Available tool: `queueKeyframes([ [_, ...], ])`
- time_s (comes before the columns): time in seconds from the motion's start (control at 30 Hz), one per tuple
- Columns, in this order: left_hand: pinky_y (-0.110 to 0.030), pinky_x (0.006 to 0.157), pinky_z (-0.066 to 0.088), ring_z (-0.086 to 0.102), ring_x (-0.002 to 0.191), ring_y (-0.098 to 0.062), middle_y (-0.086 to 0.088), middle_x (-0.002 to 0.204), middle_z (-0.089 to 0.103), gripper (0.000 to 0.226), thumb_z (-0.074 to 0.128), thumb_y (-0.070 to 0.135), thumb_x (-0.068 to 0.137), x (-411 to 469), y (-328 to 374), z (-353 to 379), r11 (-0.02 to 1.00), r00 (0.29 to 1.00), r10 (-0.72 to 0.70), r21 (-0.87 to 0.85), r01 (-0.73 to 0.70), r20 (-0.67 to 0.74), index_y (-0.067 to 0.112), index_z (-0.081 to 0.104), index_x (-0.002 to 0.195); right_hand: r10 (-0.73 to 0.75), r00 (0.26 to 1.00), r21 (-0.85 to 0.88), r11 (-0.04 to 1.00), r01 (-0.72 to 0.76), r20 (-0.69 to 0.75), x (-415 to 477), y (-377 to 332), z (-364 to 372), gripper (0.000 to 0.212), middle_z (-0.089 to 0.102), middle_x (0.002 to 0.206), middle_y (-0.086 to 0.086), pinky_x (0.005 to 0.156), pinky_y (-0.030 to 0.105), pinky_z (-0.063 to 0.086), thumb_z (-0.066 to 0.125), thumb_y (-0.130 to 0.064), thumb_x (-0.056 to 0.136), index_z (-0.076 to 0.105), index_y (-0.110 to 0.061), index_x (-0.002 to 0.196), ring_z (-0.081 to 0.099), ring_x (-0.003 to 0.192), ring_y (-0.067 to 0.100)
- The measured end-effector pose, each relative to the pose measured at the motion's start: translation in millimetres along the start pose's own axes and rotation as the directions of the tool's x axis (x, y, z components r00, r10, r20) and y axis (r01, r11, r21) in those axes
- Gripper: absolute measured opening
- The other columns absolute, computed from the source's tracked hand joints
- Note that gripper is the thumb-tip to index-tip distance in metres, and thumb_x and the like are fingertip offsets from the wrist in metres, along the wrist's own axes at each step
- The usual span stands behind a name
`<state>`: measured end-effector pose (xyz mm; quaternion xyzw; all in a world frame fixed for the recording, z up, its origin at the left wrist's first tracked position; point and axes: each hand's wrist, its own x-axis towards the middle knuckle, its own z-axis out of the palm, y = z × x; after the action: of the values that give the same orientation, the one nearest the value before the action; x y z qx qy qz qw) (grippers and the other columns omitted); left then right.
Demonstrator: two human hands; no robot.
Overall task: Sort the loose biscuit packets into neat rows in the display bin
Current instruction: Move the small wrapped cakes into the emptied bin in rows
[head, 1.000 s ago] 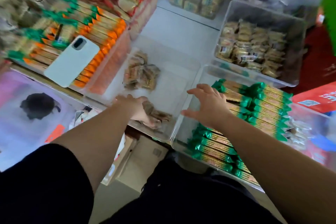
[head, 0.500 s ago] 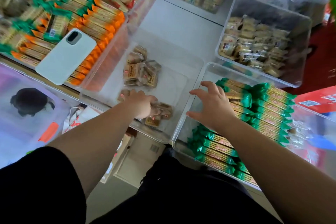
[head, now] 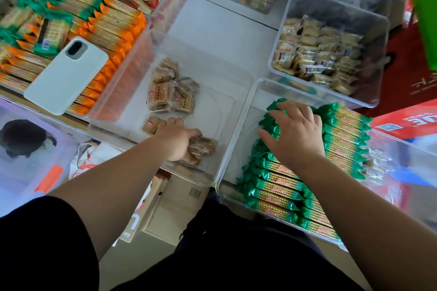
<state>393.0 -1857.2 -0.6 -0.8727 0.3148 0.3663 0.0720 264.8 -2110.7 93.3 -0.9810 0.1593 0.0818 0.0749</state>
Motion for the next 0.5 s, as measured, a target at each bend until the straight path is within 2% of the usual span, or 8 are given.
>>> queueKeyframes([
  [0.13, -0.042, 0.094, 0.041, 0.042, 0.115, -0.029, -0.005, 0.119, 0.043, 0.089, 0.084, 0.065, 0.066, 0.3, -1.5, 1.3, 0.998, 1.0, 0.013, -0.057, -0.014, -0.021, 0.043, 0.045, 0.143, 0.031, 0.999, -0.037, 0.999, -0.03, 0.022, 0.5, 6.4, 0.9, 0.06, 0.054, 0.14, -0.003, 0.11, 0.049, 0.032, 0.047, -0.065, 0.094, 0.063, -0.021, 0.132, 0.042, 0.133, 0.026],
  [0.23, -0.037, 0.084, 0.043, 0.048, 0.103, -0.027, -0.003, 0.113, 0.04, 0.088, 0.09, 0.057, 0.062, -0.5, -6.9, 0.9, 0.974, 0.999, -0.024, -0.226, 0.013, -0.046, 0.039, 0.05, 0.138, 0.036, 0.999, -0.029, 0.999, -0.036, 0.017, 4.4, 3.1, -1.6, 0.058, 0.056, 0.136, -0.001, 0.109, 0.049, 0.033, 0.043, -0.065, 0.095, 0.064, -0.022, 0.128, 0.042, 0.131, 0.028],
  [0.4, -0.033, 0.082, 0.041, 0.052, 0.109, -0.024, 0.001, 0.117, 0.045, 0.091, 0.092, 0.051, 0.064, -14.2, -26.0, -9.6, 0.872, 0.984, -0.115, -0.489, 0.033, -0.138, 0.029, 0.05, 0.142, -0.108, 0.994, 0.089, 0.99, 0.109, -0.022, 26.2, -26.2, -8.4, 0.051, 0.059, 0.132, 0.0, 0.107, 0.048, 0.036, 0.046, -0.06, 0.097, 0.065, -0.024, 0.127, 0.046, 0.127, 0.029],
  [0.43, -0.033, 0.083, 0.044, 0.055, 0.112, -0.024, 0.001, 0.12, 0.049, 0.09, 0.092, 0.051, 0.063, -18.1, -34.1, -9.9, 0.832, 0.978, -0.138, -0.555, 0.028, -0.159, 0.026, 0.051, 0.14, -0.151, 0.988, 0.12, 0.981, 0.153, -0.028, 33.8, -37.0, -9.3, 0.048, 0.059, 0.132, 0.001, 0.106, 0.048, 0.036, 0.048, -0.058, 0.097, 0.065, -0.024, 0.126, 0.046, 0.127, 0.029],
  [0.5, -0.036, 0.099, 0.047, 0.055, 0.121, -0.02, 0.002, 0.134, 0.051, 0.096, 0.092, 0.054, 0.062, -29.1, -49.8, -12.4, 0.747, 0.965, -0.191, -0.665, 0.023, -0.181, 0.026, 0.05, 0.143, -0.227, 0.974, 0.165, 0.96, 0.226, -0.014, 52.6, -61.2, -9.7, 0.044, 0.057, 0.134, -0.001, 0.109, 0.045, 0.035, 0.051, -0.054, 0.097, 0.064, -0.026, 0.128, 0.045, 0.129, 0.027],
])
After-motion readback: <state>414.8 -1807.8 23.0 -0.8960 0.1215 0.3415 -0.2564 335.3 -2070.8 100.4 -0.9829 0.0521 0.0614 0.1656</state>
